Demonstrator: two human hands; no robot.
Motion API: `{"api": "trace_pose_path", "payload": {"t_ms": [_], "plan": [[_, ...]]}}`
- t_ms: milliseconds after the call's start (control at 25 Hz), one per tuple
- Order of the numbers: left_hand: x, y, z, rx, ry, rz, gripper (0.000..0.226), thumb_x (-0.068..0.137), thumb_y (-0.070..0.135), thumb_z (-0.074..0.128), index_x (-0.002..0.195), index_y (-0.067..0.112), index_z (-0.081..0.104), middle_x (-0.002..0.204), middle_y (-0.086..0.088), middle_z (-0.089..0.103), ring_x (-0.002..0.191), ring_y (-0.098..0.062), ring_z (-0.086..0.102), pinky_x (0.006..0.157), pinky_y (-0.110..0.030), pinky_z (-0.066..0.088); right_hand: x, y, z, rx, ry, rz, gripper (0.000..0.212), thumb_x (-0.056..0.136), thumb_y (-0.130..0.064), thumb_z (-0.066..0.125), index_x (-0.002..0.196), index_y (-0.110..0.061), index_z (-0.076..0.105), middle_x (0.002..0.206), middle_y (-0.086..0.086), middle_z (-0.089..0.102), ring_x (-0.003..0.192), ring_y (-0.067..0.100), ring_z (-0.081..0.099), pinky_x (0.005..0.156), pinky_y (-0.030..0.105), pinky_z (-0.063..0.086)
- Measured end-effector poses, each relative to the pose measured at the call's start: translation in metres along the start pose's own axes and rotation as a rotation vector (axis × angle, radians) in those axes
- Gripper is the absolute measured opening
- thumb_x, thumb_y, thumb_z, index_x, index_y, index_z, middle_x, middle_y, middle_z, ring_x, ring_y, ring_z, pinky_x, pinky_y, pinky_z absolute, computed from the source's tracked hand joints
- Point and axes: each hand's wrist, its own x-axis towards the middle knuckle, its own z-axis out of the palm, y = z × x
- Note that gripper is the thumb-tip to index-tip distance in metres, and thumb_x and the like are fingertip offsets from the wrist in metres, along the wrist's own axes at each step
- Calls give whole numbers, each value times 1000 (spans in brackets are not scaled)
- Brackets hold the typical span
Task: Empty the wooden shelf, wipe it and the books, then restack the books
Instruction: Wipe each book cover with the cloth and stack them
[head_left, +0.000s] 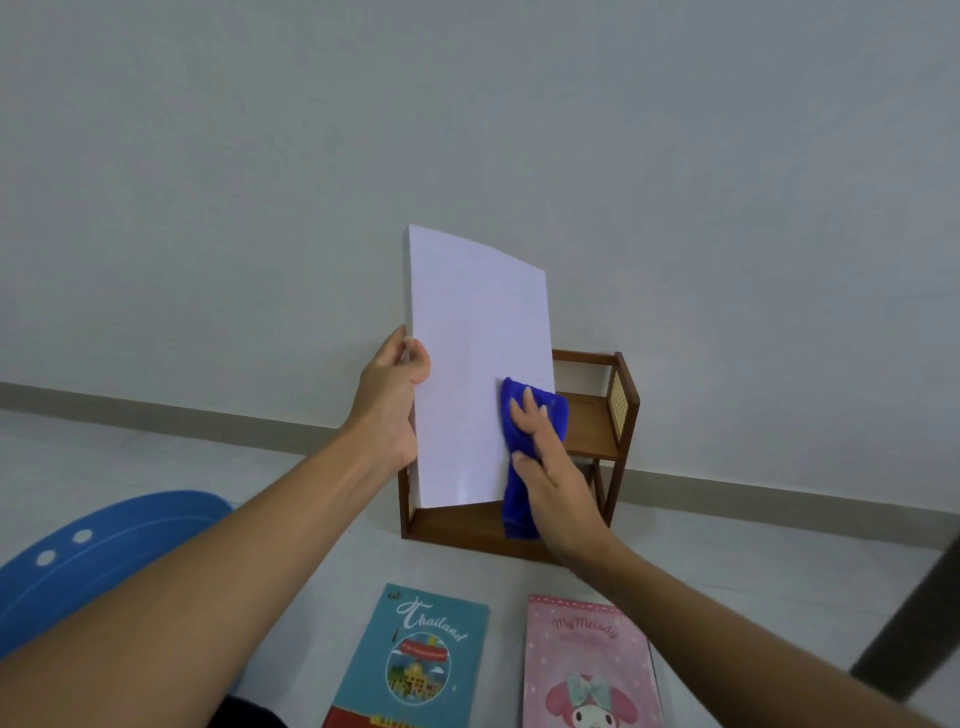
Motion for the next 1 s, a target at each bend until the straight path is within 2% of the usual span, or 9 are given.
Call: {"api": "trace_pose_path", "payload": {"t_ms": [120, 200, 360, 480, 520, 600, 680, 840, 1000], "plan": [[2, -1, -2, -7, -34, 40, 37, 98, 21, 50, 135, 24, 50, 127, 0, 63, 111, -22, 62, 94, -44, 51, -7, -5, 16, -75, -117, -124, 53, 102, -11, 37, 133, -53, 26, 138, -49, 6, 142, -9, 0, 112, 17, 12], [1, -1, -3, 24, -68, 55, 36, 98, 20, 49, 134, 23, 51, 128, 0, 62, 113, -21, 61, 95, -44, 50, -6, -5, 17, -114, -139, -165, 53, 103, -13, 37, 132, -55, 27, 140, -49, 5, 142, -10, 0, 112, 17, 13], [-8, 5, 1, 111, -170, 67, 30, 99, 22, 47, 127, 25, 55, 112, 0, 68, 92, -18, 66, 70, -33, 55, 10, -11, -1, 36, 89, -78, 54, 102, -11, 38, 132, -55, 27, 153, -25, 12, 142, 11, 22, 112, 40, 34], [-13, 8, 6, 155, -244, 53, 34, 99, 23, 48, 132, 27, 52, 118, -1, 67, 101, -20, 65, 78, -36, 56, 22, -24, -13, 107, 228, -14, 56, 102, -8, 35, 143, -44, 23, 140, -15, 27, 110, 2, 47, 82, 17, 46], [-14, 7, 7, 169, -264, 62, 33, 99, 22, 47, 131, 27, 53, 119, -1, 67, 102, -20, 65, 82, -37, 55, 25, -27, -14, 91, 243, -31, 57, 102, -7, 34, 143, -46, 22, 140, -17, 28, 115, 3, 46, 86, 17, 46], [-14, 6, 8, 185, -278, 61, 30, 100, 22, 46, 128, 27, 54, 119, -1, 67, 102, -20, 65, 84, -37, 55, 28, -34, -11, 19, 188, -119, 61, 103, -7, 30, 132, -60, 22, 151, -25, 14, 143, 12, 22, 111, 35, 35], [-18, 4, 10, 218, -306, 73, 28, 100, 20, 45, 126, 26, 55, 122, -5, 65, 104, -21, 65, 85, -37, 55, 30, -41, -6, -108, 102, -236, 62, 103, -4, 28, 127, -61, 21, 147, -34, 4, 146, 4, -5, 120, 46, 14], [-21, 1, 12, 304, -392, 128, 28, 100, 14, 46, 112, 34, 60, 121, -2, 62, 108, -11, 64, 93, -26, 52, 45, -48, -15, -325, 191, -372, 57, 100, -6, 31, 143, -43, 26, 155, -23, 10, 144, -2, -6, 119, 51, -4], [-25, 2, 13, 382, -512, 107, 40, 99, 10, 45, 137, 22, 48, 110, 26, 65, 113, -2, 59, 101, -23, 44, 52, -42, -27, -215, 384, -183, 51, 102, -21, 30, 148, -40, 19, 157, -21, 12, 146, 1, -1, 112, 53, -14]]}}
